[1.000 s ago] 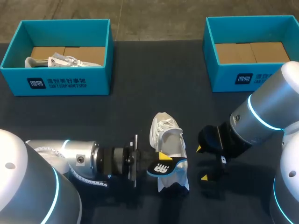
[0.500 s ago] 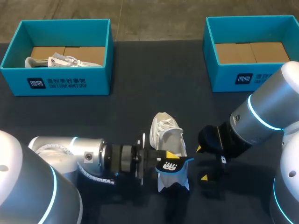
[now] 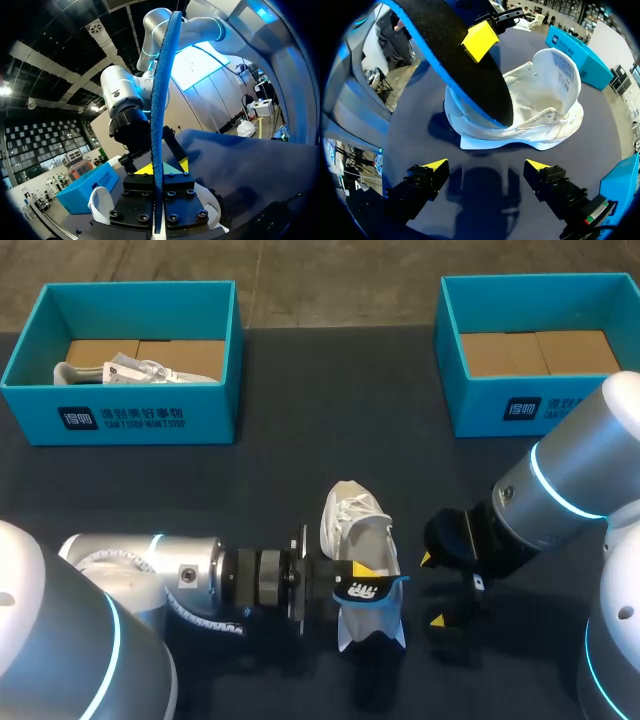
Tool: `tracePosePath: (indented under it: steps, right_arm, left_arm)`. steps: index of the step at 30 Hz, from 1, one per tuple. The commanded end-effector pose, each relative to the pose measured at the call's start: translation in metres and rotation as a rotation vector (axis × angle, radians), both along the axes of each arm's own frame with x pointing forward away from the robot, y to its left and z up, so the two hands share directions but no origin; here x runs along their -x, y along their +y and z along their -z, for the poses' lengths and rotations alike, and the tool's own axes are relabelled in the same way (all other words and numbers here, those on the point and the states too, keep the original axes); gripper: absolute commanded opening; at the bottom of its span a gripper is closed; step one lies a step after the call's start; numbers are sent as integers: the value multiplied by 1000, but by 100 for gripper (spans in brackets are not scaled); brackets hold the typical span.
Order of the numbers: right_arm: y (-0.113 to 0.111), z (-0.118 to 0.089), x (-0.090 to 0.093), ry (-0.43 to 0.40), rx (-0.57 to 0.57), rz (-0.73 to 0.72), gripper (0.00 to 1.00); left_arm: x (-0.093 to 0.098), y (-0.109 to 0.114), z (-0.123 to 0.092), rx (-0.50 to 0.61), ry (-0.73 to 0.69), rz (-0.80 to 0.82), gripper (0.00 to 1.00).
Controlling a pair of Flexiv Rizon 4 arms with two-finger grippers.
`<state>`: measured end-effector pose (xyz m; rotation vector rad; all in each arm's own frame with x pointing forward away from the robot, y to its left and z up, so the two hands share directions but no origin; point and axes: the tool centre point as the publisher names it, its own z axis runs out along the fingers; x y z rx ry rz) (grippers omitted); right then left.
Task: Take the shoe out of the shoebox, open the shoe tongue, remove and reinsert the insole, then place the shoe into the shoebox
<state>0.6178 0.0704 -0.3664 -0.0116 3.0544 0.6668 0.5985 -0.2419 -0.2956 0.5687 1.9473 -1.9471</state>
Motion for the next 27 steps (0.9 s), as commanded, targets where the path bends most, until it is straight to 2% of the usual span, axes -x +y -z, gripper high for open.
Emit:
tracePosePath:
  steps: [1,9,17,27]
  right_arm:
    - [1,1,1,-3,2,2,100]
    - [1,1,1,-3,2,2,100]
    - [1,1,1,-3,2,2,100]
    - [1,1,1,-3,2,2,100]
  left_arm:
    - [4,5,-3,-6,1,-7,0]
    - [12,7,-6,-5,0,6,0]
    - [3,5,5,-14,6,0,0]
    - [5,7,5,16,-23,40,0]
